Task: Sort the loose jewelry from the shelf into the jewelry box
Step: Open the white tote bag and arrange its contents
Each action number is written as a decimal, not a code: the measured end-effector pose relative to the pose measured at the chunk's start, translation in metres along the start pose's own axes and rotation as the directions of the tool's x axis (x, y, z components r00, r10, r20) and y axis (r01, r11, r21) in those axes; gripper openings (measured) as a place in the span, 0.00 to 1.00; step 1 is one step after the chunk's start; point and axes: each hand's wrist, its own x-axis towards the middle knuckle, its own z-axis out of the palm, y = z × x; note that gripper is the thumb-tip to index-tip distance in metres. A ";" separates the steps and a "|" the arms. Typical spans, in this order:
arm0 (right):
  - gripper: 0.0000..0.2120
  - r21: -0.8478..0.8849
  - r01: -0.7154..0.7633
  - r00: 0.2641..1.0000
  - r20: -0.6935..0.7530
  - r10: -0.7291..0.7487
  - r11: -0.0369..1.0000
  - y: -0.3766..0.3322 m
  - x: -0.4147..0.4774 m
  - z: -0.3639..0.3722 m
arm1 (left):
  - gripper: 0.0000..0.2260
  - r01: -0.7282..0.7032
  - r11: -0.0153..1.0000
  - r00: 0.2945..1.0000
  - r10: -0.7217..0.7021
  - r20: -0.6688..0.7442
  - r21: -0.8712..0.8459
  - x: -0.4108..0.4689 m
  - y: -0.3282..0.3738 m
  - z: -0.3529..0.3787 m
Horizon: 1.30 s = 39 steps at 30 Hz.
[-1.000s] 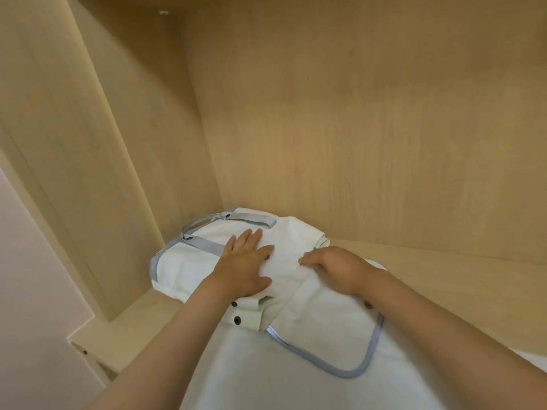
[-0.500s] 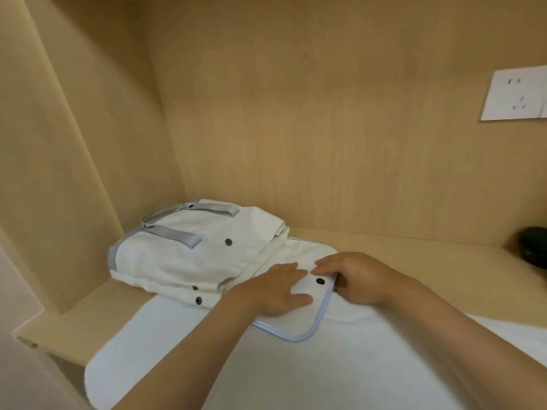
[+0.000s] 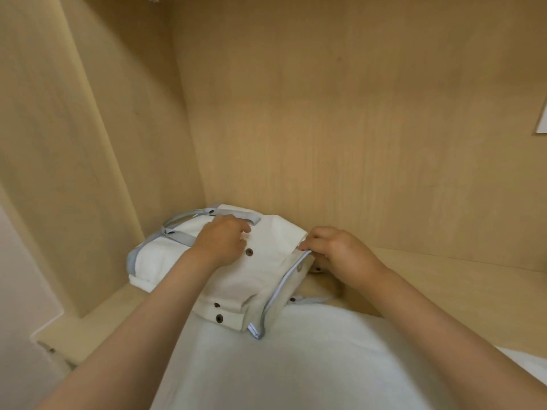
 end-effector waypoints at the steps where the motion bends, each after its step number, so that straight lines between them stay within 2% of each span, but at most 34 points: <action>1: 0.15 -0.016 0.033 0.999 -0.018 -0.033 0.999 -0.003 0.011 0.006 | 0.18 0.017 0.999 1.000 -0.015 -0.024 0.049 0.003 -0.008 0.003; 4: 0.17 -0.070 0.124 0.991 -0.035 -0.126 0.990 -0.011 0.041 0.030 | 0.27 0.026 0.998 0.998 -0.022 -0.065 0.051 0.006 -0.025 0.019; 6: 0.14 -0.083 0.165 0.985 -0.041 -0.169 0.983 -0.013 0.056 0.046 | 0.27 0.004 0.998 0.992 0.004 -0.123 0.062 0.010 -0.032 0.030; 8: 0.11 -0.075 0.190 0.981 -0.037 -0.193 0.979 -0.012 0.064 0.062 | 0.22 -0.021 0.998 0.984 0.032 -0.177 0.064 0.016 -0.036 0.034; 11: 0.02 -0.083 0.209 0.973 -0.088 -0.216 0.974 -0.008 0.071 0.080 | 0.10 -0.037 0.999 0.974 0.029 -0.226 -0.031 0.023 -0.042 0.030; 13: 0.06 -0.105 0.224 0.958 -0.160 -0.239 0.969 -0.006 0.077 0.087 | 0.06 -0.012 0.995 0.971 -0.011 -0.240 -0.095 0.029 -0.045 0.028; 16: 0.07 -0.137 0.266 0.918 -0.266 -0.294 0.954 -0.004 0.085 0.092 | 0.05 0.030 0.981 0.968 -0.076 -0.240 -0.189 0.035 -0.048 0.024; 19: 0.06 -0.119 0.255 0.896 -0.345 -0.281 0.960 -0.008 0.088 0.099 | 0.08 0.043 0.937 0.971 -0.121 -0.207 -0.347 0.039 -0.055 0.020; 22: 0.08 -0.114 0.256 0.907 -0.314 -0.279 0.960 -0.011 0.089 0.111 | 0.06 0.013 0.899 0.976 -0.107 -0.191 -0.438 0.043 -0.063 0.020; 26: 0.08 -0.096 0.258 0.930 -0.245 -0.274 0.961 -0.006 0.087 0.123 | 0.16 -0.009 0.883 0.989 -0.062 -0.136 -0.470 0.047 -0.069 0.019; 27: 0.08 -0.093 0.257 0.932 -0.240 -0.272 0.962 -0.005 0.087 0.125 | 0.15 -0.001 0.878 0.990 -0.065 -0.123 -0.479 0.047 -0.068 0.020; 29: 0.07 -0.093 0.261 0.932 -0.237 -0.276 0.961 -0.004 0.089 0.126 | 0.06 0.032 0.866 0.988 -0.102 -0.114 -0.499 0.046 -0.067 0.021; 30: 0.07 -0.098 0.268 0.927 -0.245 -0.284 0.959 -0.004 0.091 0.125 | 0.06 0.035 0.861 0.987 -0.110 -0.118 -0.507 0.046 -0.068 0.021; 32: 0.05 -0.100 0.276 0.913 -0.284 -0.293 0.956 -0.004 0.100 0.124 | 0.10 0.007 0.850 0.988 -0.087 -0.127 -0.526 0.046 -0.072 0.025; 36: 0.05 -0.120 0.256 0.901 -0.330 -0.281 0.959 -0.003 0.111 0.130 | 0.07 0.000 0.721 0.980 -0.138 -0.144 -0.693 0.046 -0.078 0.029; 39: 0.05 -0.115 0.273 0.891 -0.345 -0.296 0.955 -0.004 0.111 0.132 | 0.07 0.015 0.682 0.981 -0.152 -0.122 -0.731 0.047 -0.081 0.032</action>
